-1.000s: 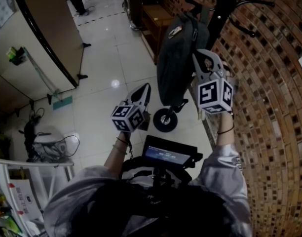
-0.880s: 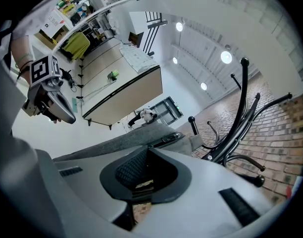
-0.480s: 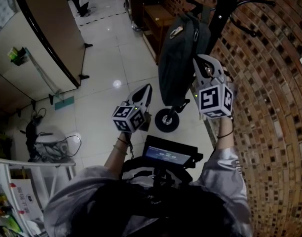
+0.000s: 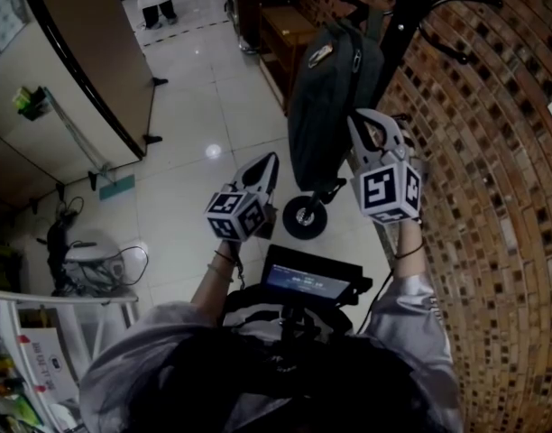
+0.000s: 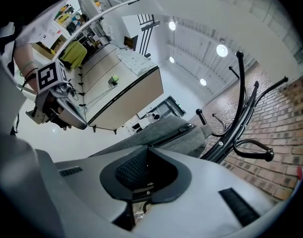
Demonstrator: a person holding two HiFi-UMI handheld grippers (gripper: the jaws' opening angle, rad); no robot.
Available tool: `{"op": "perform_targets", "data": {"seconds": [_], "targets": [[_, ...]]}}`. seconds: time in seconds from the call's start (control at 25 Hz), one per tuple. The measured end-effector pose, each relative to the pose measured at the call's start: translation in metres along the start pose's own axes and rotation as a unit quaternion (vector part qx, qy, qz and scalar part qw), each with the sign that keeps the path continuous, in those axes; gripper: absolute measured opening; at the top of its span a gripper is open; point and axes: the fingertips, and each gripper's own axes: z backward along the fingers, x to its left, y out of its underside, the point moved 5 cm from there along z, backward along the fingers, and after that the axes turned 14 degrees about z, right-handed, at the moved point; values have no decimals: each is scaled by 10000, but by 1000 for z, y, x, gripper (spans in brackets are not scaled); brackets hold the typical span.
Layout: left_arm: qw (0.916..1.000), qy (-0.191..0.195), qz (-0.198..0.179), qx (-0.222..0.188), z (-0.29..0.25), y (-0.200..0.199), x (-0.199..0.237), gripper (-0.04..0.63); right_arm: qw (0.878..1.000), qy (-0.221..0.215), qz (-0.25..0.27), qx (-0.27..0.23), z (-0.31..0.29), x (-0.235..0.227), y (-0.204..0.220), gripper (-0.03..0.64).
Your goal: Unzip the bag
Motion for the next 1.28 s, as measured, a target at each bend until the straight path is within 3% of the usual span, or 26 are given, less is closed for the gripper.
{"op": "perform_targets", "data": {"seconds": [0.64,1.28], "targets": [[10000,33,4,39,0,3,-5,9,9977,-616,-242,128,8,52,12,16],[9999,-76,-80,126,6,5,-2,9,9950,-817,-546,198,12,81,19,15]]}}
